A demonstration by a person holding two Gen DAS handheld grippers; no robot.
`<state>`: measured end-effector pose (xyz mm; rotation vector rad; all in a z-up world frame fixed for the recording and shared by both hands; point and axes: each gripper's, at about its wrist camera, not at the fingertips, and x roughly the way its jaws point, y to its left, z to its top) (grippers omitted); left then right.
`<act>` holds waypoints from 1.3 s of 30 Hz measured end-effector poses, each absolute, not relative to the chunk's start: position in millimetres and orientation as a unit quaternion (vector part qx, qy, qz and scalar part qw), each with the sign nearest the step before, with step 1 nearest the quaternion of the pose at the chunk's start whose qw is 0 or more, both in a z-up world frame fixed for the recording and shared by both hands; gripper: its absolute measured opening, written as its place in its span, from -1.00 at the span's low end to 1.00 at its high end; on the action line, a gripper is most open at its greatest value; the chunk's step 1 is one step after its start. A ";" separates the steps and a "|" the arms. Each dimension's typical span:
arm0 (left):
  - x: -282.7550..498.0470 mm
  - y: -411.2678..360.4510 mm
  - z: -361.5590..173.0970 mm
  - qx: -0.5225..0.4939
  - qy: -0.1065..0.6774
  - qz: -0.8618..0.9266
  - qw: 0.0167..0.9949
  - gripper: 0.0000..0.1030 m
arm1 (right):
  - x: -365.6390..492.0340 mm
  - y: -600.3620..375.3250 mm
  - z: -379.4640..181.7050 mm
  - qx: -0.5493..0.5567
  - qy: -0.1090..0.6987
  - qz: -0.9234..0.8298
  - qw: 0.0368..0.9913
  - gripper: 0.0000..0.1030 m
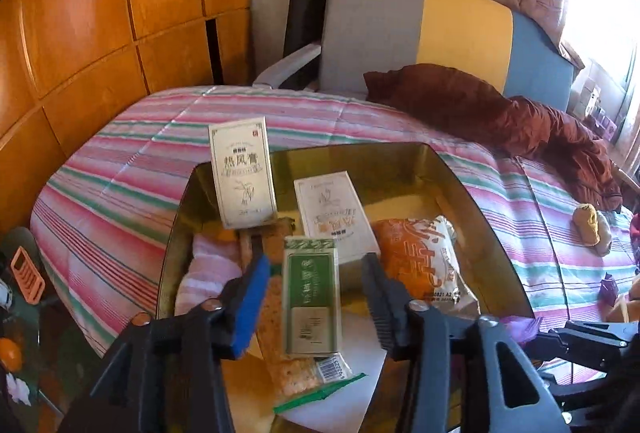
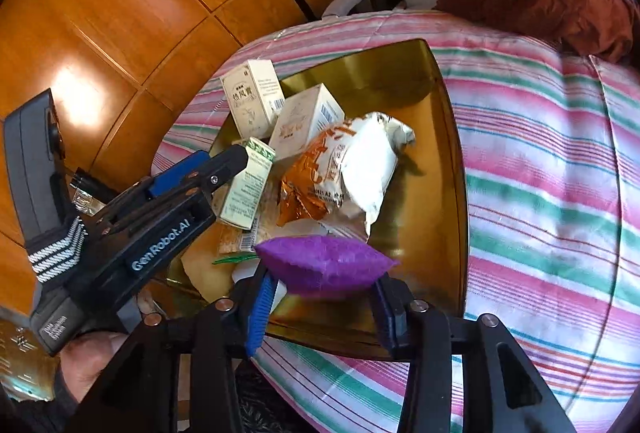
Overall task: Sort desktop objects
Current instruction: 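Carry the green tea box and purple packet to the gold tray, then open both tools to release the tea box and purple packet, then move both tools back to the remaining items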
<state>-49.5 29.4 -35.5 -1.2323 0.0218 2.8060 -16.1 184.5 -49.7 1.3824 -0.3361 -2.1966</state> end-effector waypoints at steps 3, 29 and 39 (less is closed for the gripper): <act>-48.9 27.7 -38.6 -0.407 0.001 0.913 0.038 0.05 | -14.2 184.8 -52.7 0.514 -0.126 -0.809 0.257 -0.05; -12.2 -8.1 -12.7 -0.354 -0.077 0.928 0.089 0.50 | 27.2 257.9 -30.1 0.448 -0.134 -0.874 0.132 0.45; -7.1 42.6 0.6 -0.351 -0.035 0.922 0.161 0.50 | 47.7 329.6 -36.5 0.443 -0.164 -0.880 0.051 0.54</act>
